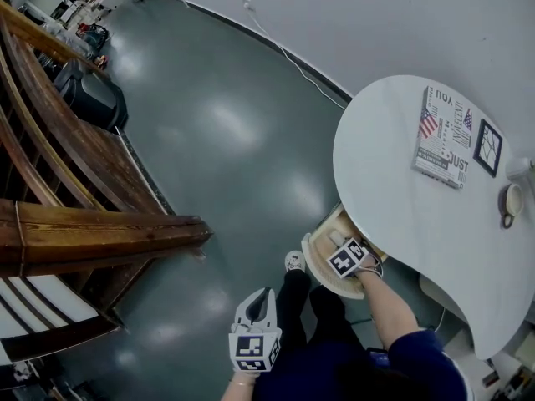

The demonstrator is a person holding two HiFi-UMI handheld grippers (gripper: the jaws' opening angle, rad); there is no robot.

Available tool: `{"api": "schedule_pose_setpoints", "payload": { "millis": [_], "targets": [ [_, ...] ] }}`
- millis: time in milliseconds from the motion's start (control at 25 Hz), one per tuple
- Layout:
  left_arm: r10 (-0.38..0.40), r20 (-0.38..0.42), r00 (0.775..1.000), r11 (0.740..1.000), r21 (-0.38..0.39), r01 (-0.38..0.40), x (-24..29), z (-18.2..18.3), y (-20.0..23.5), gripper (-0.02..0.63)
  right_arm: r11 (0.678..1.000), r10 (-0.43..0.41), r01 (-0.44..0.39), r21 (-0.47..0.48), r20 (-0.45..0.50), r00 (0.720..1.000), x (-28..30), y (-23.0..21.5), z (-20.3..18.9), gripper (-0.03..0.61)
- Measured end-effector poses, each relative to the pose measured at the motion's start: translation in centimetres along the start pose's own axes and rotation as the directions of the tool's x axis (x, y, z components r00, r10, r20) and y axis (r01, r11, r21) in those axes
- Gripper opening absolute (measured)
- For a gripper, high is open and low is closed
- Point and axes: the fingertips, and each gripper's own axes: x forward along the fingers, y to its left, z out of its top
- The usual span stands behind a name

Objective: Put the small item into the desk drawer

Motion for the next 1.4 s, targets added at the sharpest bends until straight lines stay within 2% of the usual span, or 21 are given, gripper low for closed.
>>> {"api": "schedule_pose_setpoints", "payload": {
  "millis": [160, 360, 800, 1080, 1400],
  "targets": [
    [0.031, -0.002, 1.000, 0.999, -0.007, -0.031, 0.0, -0.1, 1.2, 0.005, 1.000, 0.006, -0.007, -0.021, -0.038, 0.999, 1.0, 0.2, -0.4, 0.150],
    [0.077, -0.005, 0.997, 0.996, -0.053, -0.077, -0.6, -0.6, 2.8, 0.005, 1.000, 0.011, -0.012, -0.027, -0.043, 0.999, 1.9, 0.3, -0.6, 0.153],
    [0.066, 0.001, 0.998, 0.997, -0.028, -0.066, -1.3, -1.1, 1.7, 0.005, 0.999, 0.030, -0.030, 0.019, -0.014, 0.999, 1.2, 0.7, -0.5, 0.220],
    [0.048, 0.037, 0.998, 0.998, -0.034, -0.047, -1.1, -0.5, 0.7, 0.005, 1.000, 0.019, -0.020, 0.015, 0.064, 0.998, -1.7, 1.6, 0.4, 0.235],
    [0.002, 0.068, 0.998, 1.000, 0.009, -0.003, -0.7, 0.6, -1.1, 0.005, 0.997, -0.014, 0.000, 0.078, 0.187, 0.982, -7.0, 2.1, 1.4, 0.235]
  ]
}}
